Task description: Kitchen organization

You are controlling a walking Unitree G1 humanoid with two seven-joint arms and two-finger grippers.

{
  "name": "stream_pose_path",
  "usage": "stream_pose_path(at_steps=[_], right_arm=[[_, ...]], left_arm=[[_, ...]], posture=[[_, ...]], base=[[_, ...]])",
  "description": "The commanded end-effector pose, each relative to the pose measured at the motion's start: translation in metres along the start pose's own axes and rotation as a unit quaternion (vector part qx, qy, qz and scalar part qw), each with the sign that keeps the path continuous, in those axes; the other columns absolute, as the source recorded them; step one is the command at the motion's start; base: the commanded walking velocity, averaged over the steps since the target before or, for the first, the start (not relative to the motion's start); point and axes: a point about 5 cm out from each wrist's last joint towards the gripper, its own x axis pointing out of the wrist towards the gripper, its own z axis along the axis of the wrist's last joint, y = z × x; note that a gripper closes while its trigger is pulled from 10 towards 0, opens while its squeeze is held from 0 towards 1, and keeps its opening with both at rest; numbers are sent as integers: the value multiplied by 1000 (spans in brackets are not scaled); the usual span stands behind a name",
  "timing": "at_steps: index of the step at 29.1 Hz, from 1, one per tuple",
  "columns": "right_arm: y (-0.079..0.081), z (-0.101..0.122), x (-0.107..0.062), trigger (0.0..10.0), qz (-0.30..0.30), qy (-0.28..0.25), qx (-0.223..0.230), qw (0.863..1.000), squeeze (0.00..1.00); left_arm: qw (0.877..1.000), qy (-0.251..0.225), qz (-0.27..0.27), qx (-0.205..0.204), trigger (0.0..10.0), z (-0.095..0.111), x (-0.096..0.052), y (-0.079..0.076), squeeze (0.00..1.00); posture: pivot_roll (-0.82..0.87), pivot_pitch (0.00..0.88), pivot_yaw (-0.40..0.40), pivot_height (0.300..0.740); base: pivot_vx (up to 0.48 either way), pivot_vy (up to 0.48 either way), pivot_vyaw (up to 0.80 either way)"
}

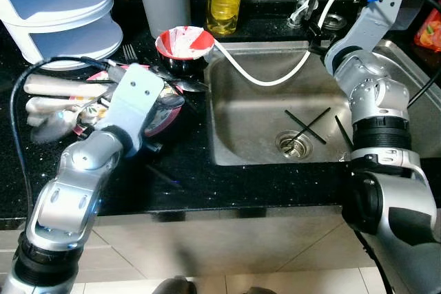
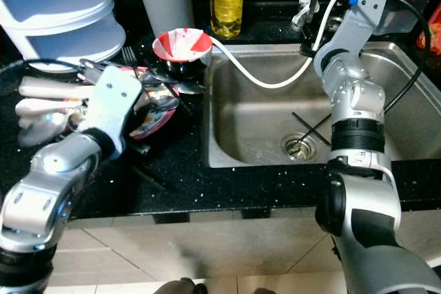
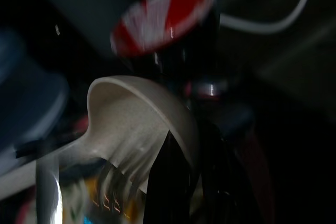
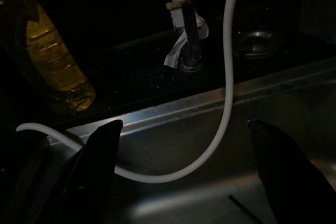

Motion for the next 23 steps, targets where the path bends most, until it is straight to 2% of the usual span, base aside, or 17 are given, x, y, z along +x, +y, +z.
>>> stream_pose_path(at_steps=[1,3,5,11,14,16,23], right_arm=[[-4,1,-1,10000,-7,-4,6,1000,0],[-2,1,-1,10000,-6,-4,7,1000,0],[-1,2,0,10000,-5,-5,8,1000,0],[1,3,1,10000,-1,-6,8,1000,0],[2,3,1,10000,1,-6,8,1000,0],[1,3,0,10000,0,-7,8,1000,0],[-2,3,-1,10000,-5,-8,10,1000,0]], left_arm=[[999,-43,2,1,10000,13,1,3,0],[997,-78,6,-5,10000,25,5,7,0],[996,-94,7,-4,10000,31,9,9,0],[995,-102,11,1,10000,31,19,12,0],[994,-109,30,-8,10000,33,26,16,0],[992,-125,28,-19,10000,39,29,14,0],[990,-136,16,-13,10000,42,32,8,0]], posture=[[120,38,14,740],[120,34,10,740],[121,33,7,740],[119,30,3,740],[114,29,2,740],[108,27,6,740],[103,27,14,740]], base=[[0,0,0],[0,0,0],[0,0,0],[0,0,0],[0,0,0],[0,0,0],[0,0,0]])
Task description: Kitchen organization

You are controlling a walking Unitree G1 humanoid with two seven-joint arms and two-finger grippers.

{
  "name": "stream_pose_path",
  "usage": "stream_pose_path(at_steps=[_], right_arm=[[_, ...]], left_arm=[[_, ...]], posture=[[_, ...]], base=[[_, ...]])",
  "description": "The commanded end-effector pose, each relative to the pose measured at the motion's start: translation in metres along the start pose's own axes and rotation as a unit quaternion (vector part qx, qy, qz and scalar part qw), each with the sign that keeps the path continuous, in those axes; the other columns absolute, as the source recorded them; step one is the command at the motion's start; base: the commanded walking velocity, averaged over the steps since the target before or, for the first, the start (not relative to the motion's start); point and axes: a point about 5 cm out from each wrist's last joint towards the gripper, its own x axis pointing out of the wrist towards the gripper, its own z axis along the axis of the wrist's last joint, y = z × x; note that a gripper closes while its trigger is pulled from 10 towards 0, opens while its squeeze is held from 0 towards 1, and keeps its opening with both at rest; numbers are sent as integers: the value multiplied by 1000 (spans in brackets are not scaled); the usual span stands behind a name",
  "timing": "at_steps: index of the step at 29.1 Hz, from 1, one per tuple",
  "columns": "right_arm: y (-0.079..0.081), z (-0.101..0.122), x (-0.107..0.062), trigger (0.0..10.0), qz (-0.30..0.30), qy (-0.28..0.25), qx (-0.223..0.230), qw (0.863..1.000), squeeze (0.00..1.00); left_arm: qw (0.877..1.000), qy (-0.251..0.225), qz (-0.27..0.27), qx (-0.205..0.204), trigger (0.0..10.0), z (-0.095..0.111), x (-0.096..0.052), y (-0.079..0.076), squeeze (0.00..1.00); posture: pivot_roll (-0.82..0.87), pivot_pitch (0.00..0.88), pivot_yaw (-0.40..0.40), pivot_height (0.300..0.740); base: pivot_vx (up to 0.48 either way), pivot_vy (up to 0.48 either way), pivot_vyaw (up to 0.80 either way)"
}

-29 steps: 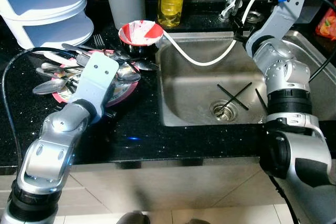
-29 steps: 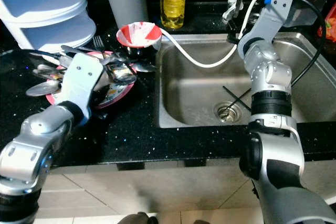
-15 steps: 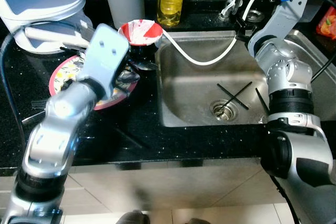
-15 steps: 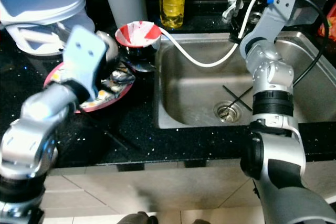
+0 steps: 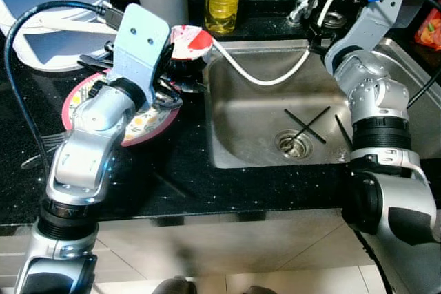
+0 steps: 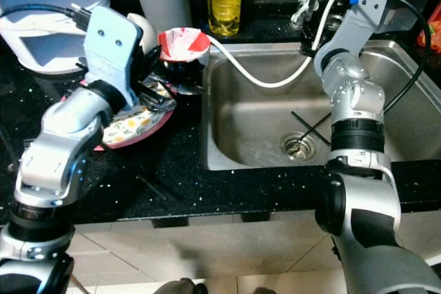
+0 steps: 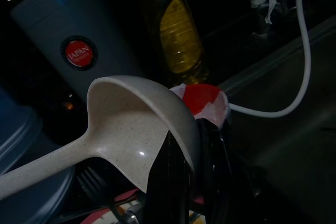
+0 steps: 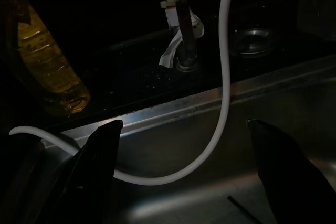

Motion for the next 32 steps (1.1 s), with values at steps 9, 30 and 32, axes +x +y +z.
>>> stream_pose_path(at_steps=[9,30,32], right_arm=[[-3,3,-1,10000,-5,-6,6,1000,0],[-14,13,-2,10000,-27,-26,2,999,0],[-15,14,-3,10000,-29,-27,2,999,0]], left_arm=[[999,-45,0,24,10000,22,6,-4,0],[939,-201,-269,-68,10000,93,2,-82,0],[931,-197,-295,-81,10000,91,2,-88,0]], posture=[[103,30,14,740],[80,42,31,740],[71,41,39,740]], base=[[0,0,0],[0,0,0],[0,0,0]])
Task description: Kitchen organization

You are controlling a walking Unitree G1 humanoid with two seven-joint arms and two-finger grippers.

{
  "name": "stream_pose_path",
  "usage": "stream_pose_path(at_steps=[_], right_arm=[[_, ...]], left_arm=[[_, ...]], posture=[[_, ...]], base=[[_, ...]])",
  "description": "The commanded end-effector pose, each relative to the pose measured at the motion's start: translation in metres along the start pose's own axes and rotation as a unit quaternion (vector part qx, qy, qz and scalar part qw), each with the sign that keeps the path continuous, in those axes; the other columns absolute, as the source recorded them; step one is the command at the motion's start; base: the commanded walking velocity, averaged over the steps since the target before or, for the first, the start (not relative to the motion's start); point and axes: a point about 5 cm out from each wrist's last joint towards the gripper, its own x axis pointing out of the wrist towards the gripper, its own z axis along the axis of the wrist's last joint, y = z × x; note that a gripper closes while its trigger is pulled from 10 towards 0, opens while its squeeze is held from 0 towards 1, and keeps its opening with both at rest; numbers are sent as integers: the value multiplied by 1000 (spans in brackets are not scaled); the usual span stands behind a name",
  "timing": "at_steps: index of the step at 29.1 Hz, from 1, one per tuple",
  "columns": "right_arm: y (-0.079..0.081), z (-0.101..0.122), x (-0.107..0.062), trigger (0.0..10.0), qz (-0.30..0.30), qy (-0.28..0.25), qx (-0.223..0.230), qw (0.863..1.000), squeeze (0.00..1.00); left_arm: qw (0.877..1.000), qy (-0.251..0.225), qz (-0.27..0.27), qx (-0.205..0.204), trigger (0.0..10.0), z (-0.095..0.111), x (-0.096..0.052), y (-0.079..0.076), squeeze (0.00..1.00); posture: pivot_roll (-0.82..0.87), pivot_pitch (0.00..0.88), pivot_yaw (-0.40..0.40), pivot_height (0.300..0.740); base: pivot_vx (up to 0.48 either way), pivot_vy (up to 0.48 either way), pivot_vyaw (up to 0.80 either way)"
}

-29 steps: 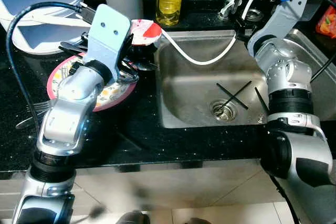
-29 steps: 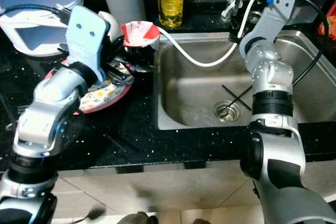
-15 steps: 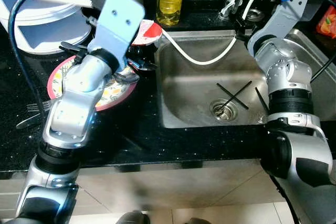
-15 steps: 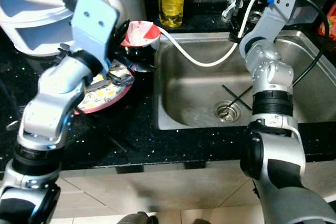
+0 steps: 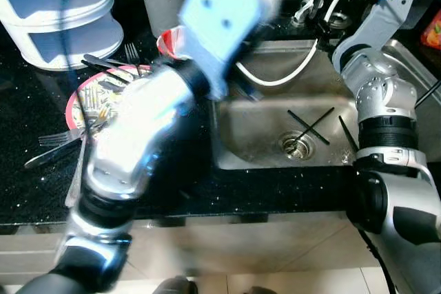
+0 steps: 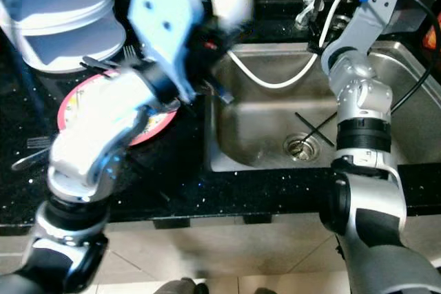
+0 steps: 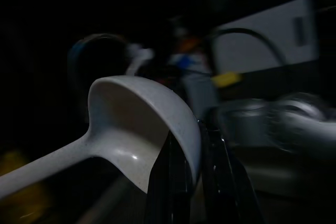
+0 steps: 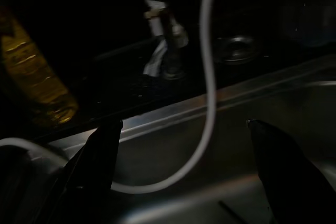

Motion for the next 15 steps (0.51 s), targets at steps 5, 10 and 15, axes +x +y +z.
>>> stream_pose_path(at_steps=[5,10,15], right_arm=[[-13,5,-6,10000,-23,-17,2,1000,0],[-18,4,-9,10000,-32,-18,3,999,0],[-18,4,-9,10000,-33,-18,4,999,0]], left_arm=[[994,19,-69,-84,10000,-22,5,-19,0],[983,20,-66,-171,10000,-37,-1,-15,118],[965,23,-70,-252,10000,-52,-9,-15,596]], posture=[[50,42,63,740],[46,42,68,740],[41,43,74,740]], base=[[0,0,0],[0,0,0],[0,0,0]])
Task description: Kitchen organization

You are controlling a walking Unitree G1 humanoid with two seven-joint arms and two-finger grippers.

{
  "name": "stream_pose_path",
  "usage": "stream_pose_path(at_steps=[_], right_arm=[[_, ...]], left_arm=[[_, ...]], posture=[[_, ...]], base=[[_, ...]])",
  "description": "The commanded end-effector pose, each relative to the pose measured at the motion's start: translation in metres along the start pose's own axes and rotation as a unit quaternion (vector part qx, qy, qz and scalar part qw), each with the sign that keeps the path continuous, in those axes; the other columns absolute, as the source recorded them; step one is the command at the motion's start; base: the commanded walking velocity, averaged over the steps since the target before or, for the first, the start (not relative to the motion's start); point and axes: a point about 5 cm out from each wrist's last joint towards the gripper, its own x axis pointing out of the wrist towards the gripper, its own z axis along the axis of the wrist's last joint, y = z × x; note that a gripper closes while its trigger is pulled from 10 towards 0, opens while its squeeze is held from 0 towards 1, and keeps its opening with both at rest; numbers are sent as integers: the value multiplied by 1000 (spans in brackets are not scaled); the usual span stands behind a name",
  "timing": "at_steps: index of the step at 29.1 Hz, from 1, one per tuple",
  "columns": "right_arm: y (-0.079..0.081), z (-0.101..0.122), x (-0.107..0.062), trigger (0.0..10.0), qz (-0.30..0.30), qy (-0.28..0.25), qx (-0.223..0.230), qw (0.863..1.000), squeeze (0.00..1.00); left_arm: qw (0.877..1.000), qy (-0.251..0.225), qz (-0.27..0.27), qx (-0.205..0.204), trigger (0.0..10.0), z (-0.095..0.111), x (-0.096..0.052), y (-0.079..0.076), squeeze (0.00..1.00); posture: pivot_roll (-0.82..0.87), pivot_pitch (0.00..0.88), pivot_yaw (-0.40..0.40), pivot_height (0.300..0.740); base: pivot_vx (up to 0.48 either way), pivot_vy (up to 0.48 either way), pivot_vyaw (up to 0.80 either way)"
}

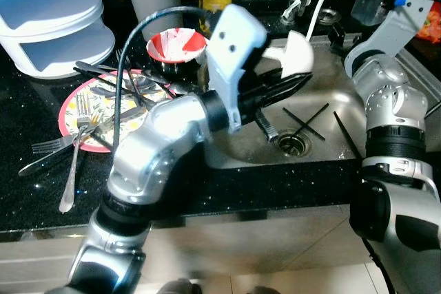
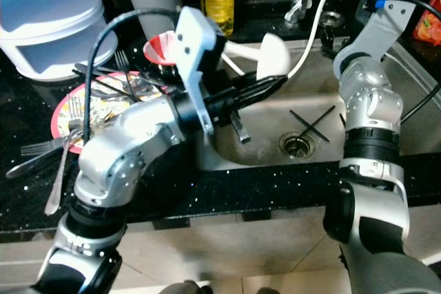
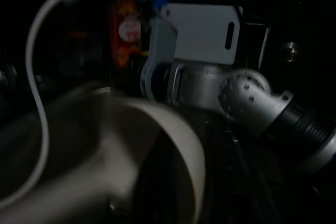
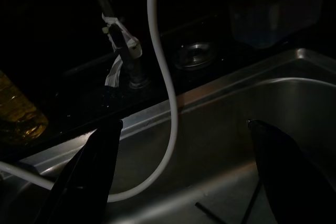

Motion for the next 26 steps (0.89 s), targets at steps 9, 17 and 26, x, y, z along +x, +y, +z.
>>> stream_pose_path(at_steps=[9,17,26], right_arm=[[9,0,0,10000,14,3,1,1000,0],[17,-4,0,10000,33,4,-3,999,0],[15,-9,0,10000,34,10,-1,999,0]], left_arm=[[996,-38,81,-6,10000,11,-21,14,0],[806,163,518,236,10000,24,-98,94,0],[742,155,630,168,10000,12,-148,71,0]], posture=[[59,37,50,740],[88,27,50,740],[110,26,52,740]], base=[[0,0,0],[0,0,0],[0,0,0]])
